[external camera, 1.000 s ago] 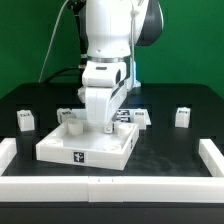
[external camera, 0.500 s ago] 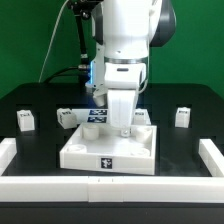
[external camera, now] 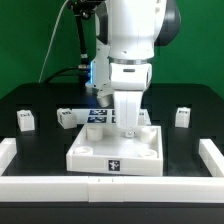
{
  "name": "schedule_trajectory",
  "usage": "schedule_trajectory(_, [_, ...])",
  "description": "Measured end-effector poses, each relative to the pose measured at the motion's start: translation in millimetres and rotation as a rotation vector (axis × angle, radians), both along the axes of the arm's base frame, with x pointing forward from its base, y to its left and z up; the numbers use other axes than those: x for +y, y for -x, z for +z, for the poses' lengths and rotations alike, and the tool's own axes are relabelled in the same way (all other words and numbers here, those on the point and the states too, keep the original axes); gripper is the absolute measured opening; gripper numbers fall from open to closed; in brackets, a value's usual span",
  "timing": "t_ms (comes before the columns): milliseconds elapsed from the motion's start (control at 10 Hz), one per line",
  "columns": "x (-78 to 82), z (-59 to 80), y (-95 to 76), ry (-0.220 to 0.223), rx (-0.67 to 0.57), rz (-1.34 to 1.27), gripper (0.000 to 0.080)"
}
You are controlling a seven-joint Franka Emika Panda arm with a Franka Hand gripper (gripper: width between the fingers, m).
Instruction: Assemble one leg
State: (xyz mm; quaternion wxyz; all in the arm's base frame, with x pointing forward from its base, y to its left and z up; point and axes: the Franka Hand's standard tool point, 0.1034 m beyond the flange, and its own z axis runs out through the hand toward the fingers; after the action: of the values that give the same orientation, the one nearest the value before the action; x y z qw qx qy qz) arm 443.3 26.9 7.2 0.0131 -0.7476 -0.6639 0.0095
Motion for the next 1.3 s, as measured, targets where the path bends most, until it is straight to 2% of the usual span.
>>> schedule_trajectory(400, [16.7, -0.4, -18.0, -0.013, -0.012, 0.037, 0.0058])
schedule_trajectory(600, [31.8, 0.2, -28.9, -0.024, -0.019, 0.057, 0.0058])
schedule_trajectory(1100, [33.5, 0.0, -30.4, -0.024, -0.016, 0.065, 0.0058])
schedule_trajectory(1300, [44.0, 0.1, -41.0, -0.028, -0.023, 0.1, 0.0058])
